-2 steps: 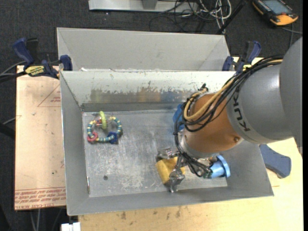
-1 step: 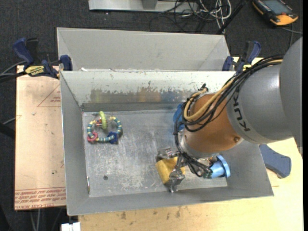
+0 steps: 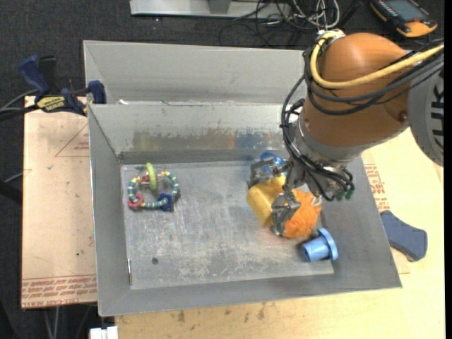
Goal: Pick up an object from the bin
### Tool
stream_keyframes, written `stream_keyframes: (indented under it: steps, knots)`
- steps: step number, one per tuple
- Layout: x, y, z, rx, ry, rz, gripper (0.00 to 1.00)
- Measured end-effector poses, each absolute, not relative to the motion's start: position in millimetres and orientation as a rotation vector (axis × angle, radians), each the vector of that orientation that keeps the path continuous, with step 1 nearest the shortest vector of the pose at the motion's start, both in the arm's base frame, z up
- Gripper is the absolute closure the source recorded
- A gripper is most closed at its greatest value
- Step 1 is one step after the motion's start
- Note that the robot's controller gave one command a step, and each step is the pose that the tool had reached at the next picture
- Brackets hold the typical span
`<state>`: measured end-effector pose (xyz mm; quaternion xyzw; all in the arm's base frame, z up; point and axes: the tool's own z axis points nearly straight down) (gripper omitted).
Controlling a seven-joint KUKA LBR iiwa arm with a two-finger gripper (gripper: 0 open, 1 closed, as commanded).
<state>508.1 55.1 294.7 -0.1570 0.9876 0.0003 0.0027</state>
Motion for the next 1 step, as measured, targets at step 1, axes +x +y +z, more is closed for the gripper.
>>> stream_keyframes:
  steps: [1]
  knots:
    - [507.8,55.0,294.1,-0.493,3.099,0.001,1.00]
